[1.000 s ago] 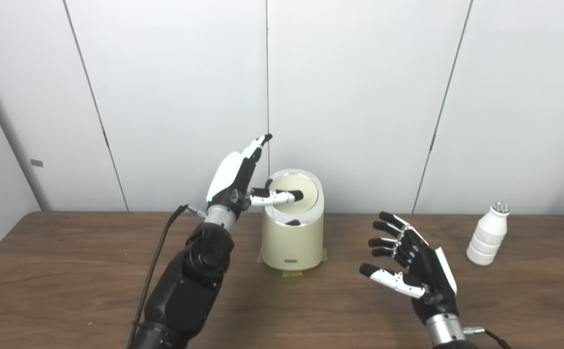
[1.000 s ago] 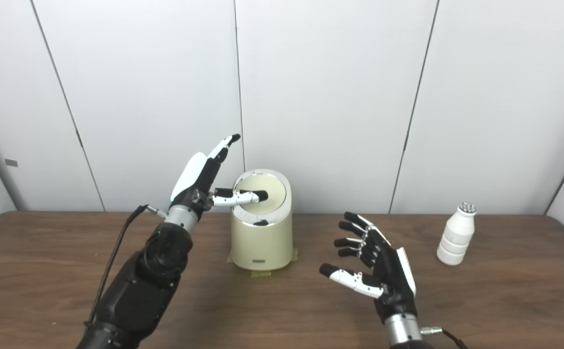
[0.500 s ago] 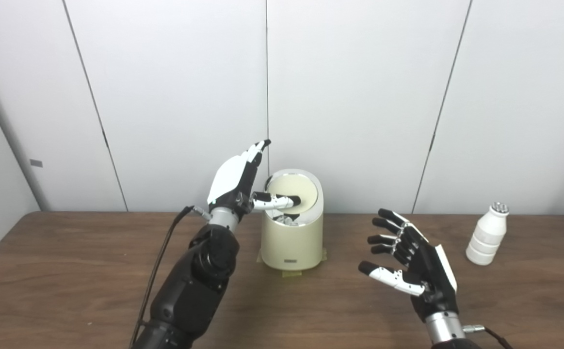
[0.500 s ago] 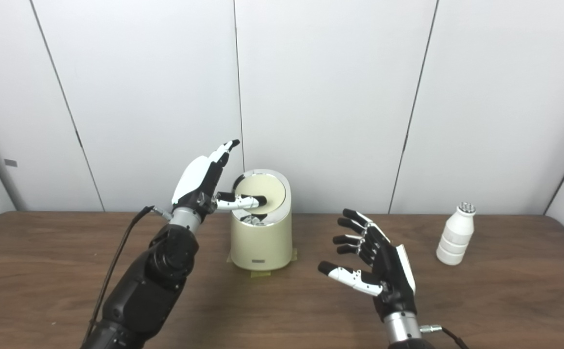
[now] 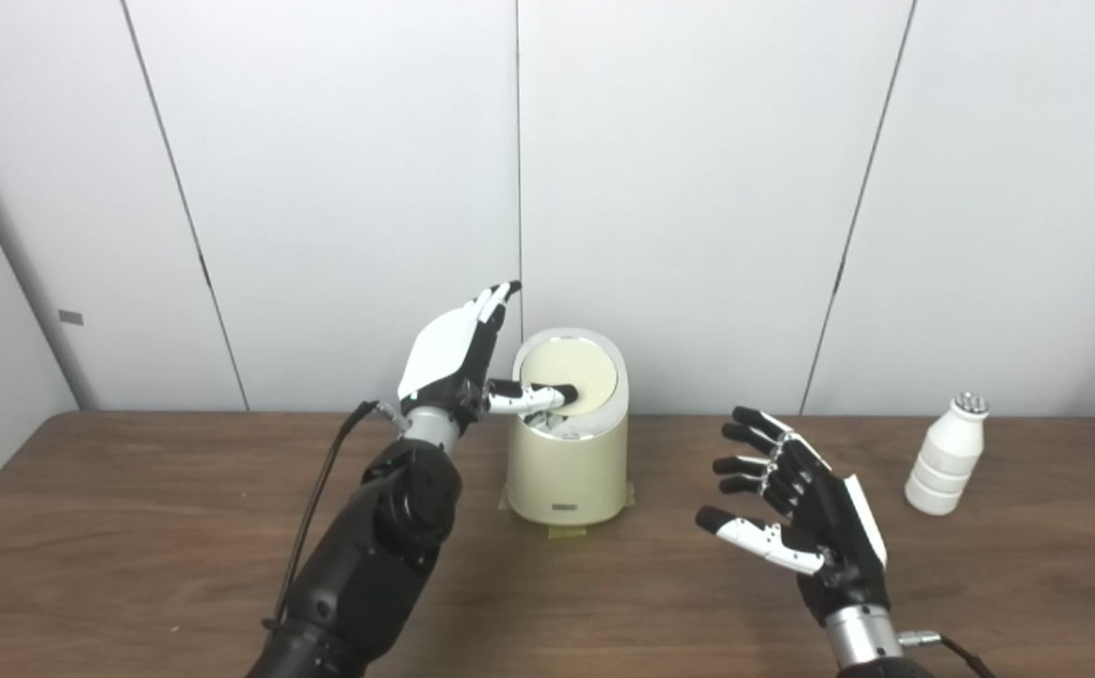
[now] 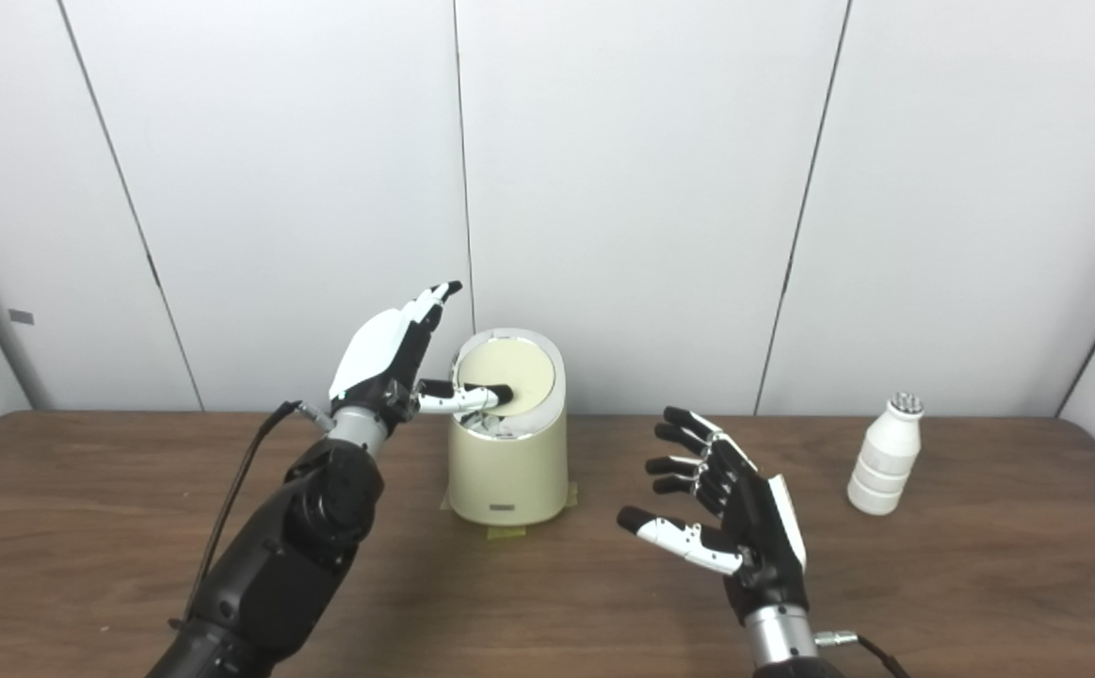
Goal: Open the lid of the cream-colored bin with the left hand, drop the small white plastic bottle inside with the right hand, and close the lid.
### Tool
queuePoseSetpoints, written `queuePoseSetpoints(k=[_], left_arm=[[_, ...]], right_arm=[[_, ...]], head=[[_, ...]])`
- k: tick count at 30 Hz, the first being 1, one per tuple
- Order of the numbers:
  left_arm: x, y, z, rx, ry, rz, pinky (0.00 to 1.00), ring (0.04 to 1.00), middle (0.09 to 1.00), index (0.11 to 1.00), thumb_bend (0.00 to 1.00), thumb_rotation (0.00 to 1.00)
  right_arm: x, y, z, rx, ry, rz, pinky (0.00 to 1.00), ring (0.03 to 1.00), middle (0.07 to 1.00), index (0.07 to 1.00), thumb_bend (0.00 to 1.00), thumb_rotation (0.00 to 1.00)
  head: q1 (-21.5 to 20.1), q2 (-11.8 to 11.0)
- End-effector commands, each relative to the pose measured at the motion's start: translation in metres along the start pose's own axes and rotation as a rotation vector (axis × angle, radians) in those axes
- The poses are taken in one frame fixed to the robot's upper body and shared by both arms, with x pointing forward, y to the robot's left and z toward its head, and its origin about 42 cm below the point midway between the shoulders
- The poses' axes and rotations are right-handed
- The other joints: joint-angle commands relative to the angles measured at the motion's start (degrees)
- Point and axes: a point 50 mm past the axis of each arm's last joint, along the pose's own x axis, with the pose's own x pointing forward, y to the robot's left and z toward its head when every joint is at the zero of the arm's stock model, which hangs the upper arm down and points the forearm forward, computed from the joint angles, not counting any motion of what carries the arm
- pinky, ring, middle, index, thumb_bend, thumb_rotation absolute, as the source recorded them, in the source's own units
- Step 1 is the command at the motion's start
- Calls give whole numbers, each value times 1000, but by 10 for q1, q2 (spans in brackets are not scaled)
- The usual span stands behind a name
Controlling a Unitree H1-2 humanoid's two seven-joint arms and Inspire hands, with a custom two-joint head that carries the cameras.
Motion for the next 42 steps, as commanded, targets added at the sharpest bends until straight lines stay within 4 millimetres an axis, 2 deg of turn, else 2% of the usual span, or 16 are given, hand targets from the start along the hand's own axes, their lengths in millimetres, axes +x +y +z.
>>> queuePoseSetpoints(k=[1,4,8,19,24,27,30,32,33,35,37,42], left_arm=[[16,29,28,116,-65,52,1000,1000,1000,1000,883,137],[16,29,32,207,-67,35,993,1000,1000,1000,949,125],[16,29,33,280,-76,35,978,1000,1000,1000,974,133],[13,22,25,495,-73,-5,952,1000,1000,1000,1000,154],[10,27,24,487,-76,19,956,1000,1000,1000,977,161],[7,35,29,392,-76,105,905,978,1000,1000,874,198],[2,45,33,162,-97,201,885,948,976,1000,791,214],[-3,54,31,-106,-114,292,727,898,956,969,742,249],[-5,58,30,-198,-120,326,714,892,945,950,725,269],[-13,62,26,-418,-127,361,704,877,924,940,710,277],[-22,63,24,-548,-134,365,715,862,895,928,702,299],[-53,59,13,-660,-126,337,741,826,850,884,726,331]], right_arm=[[11,2,20,9,-87,4,572,639,769,772,816,202],[11,3,21,15,-87,5,566,633,761,772,815,191],[12,5,20,14,-91,9,565,630,760,772,816,195],[13,5,21,15,-92,0,565,629,766,769,811,200],[13,5,20,20,-88,-5,573,636,767,770,816,201],[14,5,18,22,-93,1,567,630,763,765,806,195],[14,7,19,28,-96,3,559,626,759,760,803,189],[14,6,18,23,-92,0,556,627,759,759,808,192],[14,6,18,20,-90,-1,559,627,761,762,809,194],[15,4,17,18,-87,-2,564,630,764,766,809,196],[15,3,17,16,-86,-3,571,632,763,768,812,195],[15,0,16,5,-87,-3,568,627,764,774,811,206]], head=[[0,0],[1,0],[-1,-1],[-3,0],[-2,-1],[-1,-3],[-1,-3],[-1,-5],[-1,-5],[2,-5],[3,-4],[3,-3]])
